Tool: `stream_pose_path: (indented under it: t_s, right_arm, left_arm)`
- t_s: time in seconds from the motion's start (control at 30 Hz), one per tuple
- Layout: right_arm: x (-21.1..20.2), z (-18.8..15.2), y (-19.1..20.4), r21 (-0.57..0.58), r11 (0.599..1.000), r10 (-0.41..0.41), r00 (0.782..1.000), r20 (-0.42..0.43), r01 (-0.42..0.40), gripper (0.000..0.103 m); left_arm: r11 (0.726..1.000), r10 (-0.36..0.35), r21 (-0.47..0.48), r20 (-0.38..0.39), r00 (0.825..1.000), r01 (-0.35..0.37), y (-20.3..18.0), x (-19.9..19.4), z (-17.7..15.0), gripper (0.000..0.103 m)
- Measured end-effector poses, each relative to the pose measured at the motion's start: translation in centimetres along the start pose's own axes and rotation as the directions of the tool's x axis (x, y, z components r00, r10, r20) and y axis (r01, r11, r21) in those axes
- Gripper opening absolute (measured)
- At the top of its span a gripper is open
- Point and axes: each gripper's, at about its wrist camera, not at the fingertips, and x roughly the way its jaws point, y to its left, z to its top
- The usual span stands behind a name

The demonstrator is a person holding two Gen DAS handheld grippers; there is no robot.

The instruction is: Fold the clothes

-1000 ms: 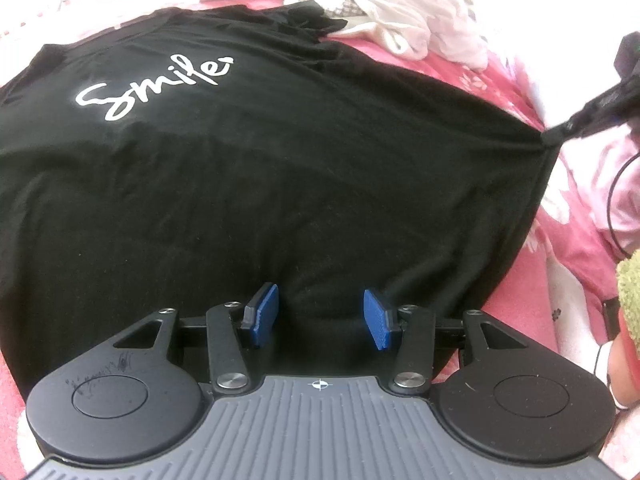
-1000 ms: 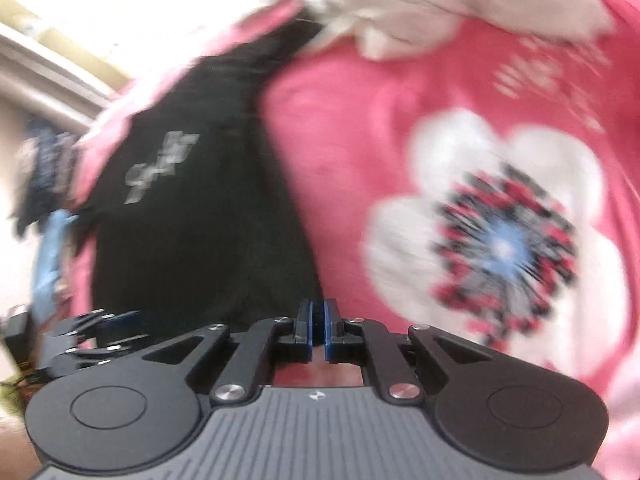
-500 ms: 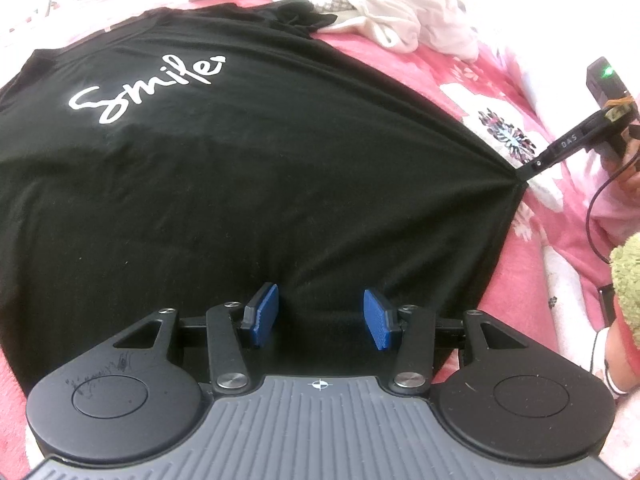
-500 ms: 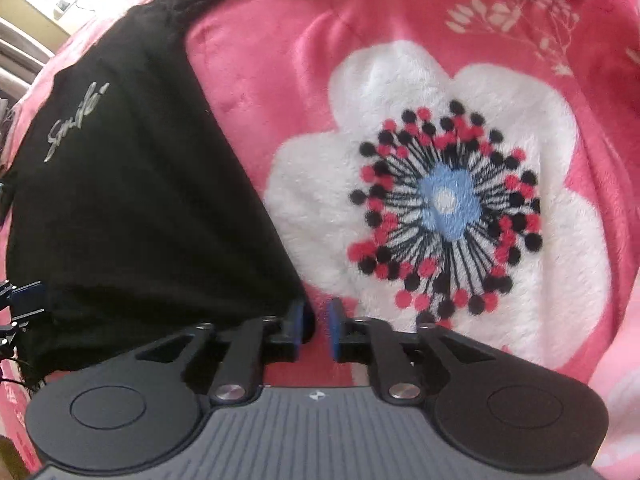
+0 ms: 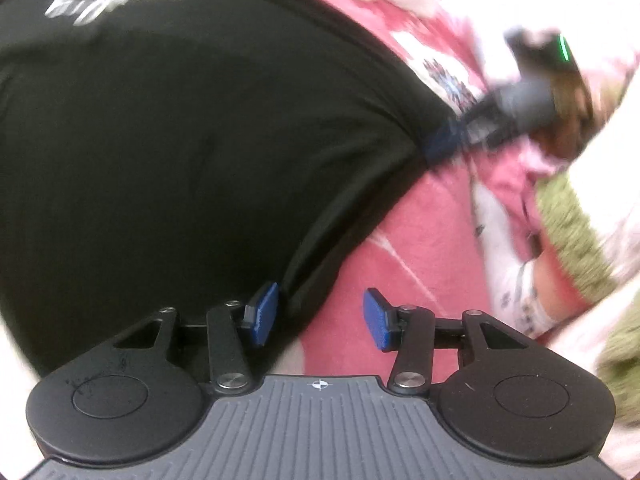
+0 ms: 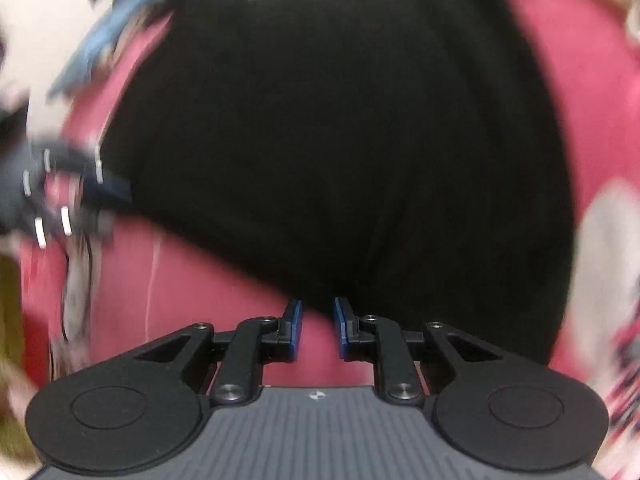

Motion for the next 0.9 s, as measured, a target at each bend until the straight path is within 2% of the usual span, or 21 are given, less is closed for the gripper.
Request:
stream_pose_path:
  t_s: [0.07,0.1,0.2,0.3,0.37,0.43,0.53,0.63,0.73,0.83,0.9]
  right_arm:
    - [-0.2,-0.8,1.0,-0.047,0.999,0.011,0.999,-0.052,-0.013,0.017]
    - [-0.7,-0.5,1.3,-0.068,0.998,0.008,0.999,-0.046,-0.011,0.017]
    - [-2.3,2.2,2.3,-0.149,0.989,0.02,0.996,0.085,-0.007,0.017]
    - [-2.4,5.3,3.2,-0.209,0.977,0.079,0.972,0.222,-0.031,0.017]
    - [0.5,6.2,4.1,-0.223,0.971,0.131,0.97,0.206,-0.084,0.017]
    - [2.9,4.9,5.3,-0.254,0.957,0.18,0.972,0.149,-0.139,0.02]
    - [3.1,5.0,5.8,-0.26,0.931,0.276,0.96,0.042,-0.256,0.02]
    - [2.0,7.4,5.4,-0.259,0.931,0.29,0.953,0.093,-0.258,0.017]
    - [2.1,9.6,5.6,-0.274,0.925,0.322,0.927,0.193,-0.264,0.017]
    - [5.2,9.2,8.1,-0.389,0.893,0.304,0.94,0.156,-0.225,0.017]
    - [6.2,8.6,9.6,-0.436,0.865,0.323,0.941,0.106,-0.248,0.018]
  left_arm:
    - [0.997,-0.022,-0.068,-0.023,0.999,0.02,0.9,-0.7,-0.8,0.046]
    - [0.996,-0.026,-0.092,-0.033,0.999,0.023,1.2,-1.0,-1.3,0.046]
    - [0.993,-0.035,-0.116,-0.053,0.998,0.029,1.8,-1.7,-1.8,0.046]
    - [0.995,-0.031,-0.102,-0.064,0.997,0.025,2.1,-1.5,-1.8,0.046]
    - [0.993,-0.033,-0.114,-0.067,0.997,0.025,2.2,-1.2,-1.8,0.046]
    - [0.993,-0.031,-0.116,-0.068,0.997,0.023,1.9,-1.5,-2.2,0.046]
    - [0.994,-0.025,-0.11,-0.072,0.997,0.017,1.5,-2.2,-2.9,0.046]
    - [0.994,-0.035,-0.102,-0.063,0.997,0.029,1.6,-3.5,-3.3,0.046]
    - [0.997,-0.019,-0.07,-0.023,1.0,0.018,1.9,-5.4,-2.9,0.046]
    - [0.998,0.007,-0.064,0.043,0.999,-0.005,2.6,-7.6,-2.5,0.046]
    - [0.995,0.036,-0.095,0.085,0.996,-0.028,3.3,-8.0,-2.3,0.047]
